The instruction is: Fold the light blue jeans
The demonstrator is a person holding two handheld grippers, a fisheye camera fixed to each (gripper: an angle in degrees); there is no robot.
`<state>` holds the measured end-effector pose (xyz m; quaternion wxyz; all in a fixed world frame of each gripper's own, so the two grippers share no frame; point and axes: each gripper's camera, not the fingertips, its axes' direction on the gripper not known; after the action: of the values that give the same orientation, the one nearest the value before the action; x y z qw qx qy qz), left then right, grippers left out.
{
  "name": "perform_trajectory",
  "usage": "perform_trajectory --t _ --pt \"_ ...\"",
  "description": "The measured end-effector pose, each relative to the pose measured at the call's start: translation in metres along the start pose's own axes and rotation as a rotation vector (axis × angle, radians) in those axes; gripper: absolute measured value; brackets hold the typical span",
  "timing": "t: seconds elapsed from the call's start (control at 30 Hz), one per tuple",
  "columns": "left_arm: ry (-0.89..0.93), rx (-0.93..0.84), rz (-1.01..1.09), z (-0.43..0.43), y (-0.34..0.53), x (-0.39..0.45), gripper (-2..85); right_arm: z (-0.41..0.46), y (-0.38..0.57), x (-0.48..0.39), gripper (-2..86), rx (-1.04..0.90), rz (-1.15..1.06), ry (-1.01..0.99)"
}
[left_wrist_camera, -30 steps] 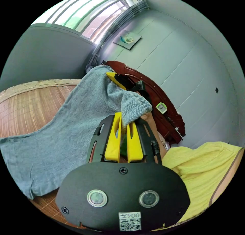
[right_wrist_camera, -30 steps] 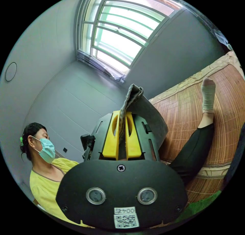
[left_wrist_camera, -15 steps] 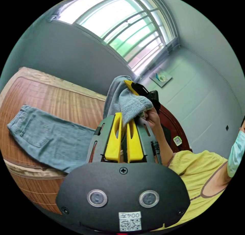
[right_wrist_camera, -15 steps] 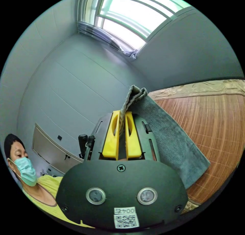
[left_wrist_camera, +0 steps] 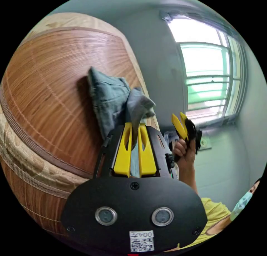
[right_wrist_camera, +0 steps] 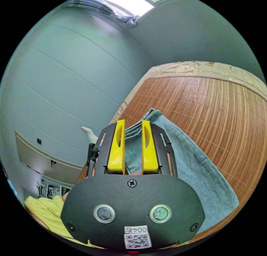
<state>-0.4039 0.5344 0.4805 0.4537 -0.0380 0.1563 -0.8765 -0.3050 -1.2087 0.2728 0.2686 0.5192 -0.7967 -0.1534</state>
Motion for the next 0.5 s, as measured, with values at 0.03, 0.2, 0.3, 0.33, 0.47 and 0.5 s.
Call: perform_trajectory --t 0.03,0.2,0.3,0.33,0.47,0.5 --pt "0.009 0.030 -0.046 -0.006 -0.004 -0.020 2.9 -0.010 0.008 0.003 10.6 0.006 -0.024 -0.018" --pt "-0.014 0.087 -0.080 -0.033 -0.006 -0.053 3.2 -0.089 0.072 0.044 11.5 0.044 -0.024 0.072" --pt "0.027 0.133 -0.093 -0.054 0.018 -0.055 4.1 -0.140 0.124 0.098 12.5 0.054 0.108 0.115" --pt "0.023 0.124 -0.082 -0.057 0.033 -0.050 4.8 -0.157 0.145 0.119 12.9 0.063 0.170 0.129" --pt "0.040 0.022 0.003 -0.041 0.106 -0.009 7.5 -0.179 0.204 0.175 14.8 0.047 0.336 0.074" --pt "0.039 0.004 0.014 -0.036 0.118 -0.003 7.9 -0.178 0.209 0.180 15.3 0.037 0.350 0.064"
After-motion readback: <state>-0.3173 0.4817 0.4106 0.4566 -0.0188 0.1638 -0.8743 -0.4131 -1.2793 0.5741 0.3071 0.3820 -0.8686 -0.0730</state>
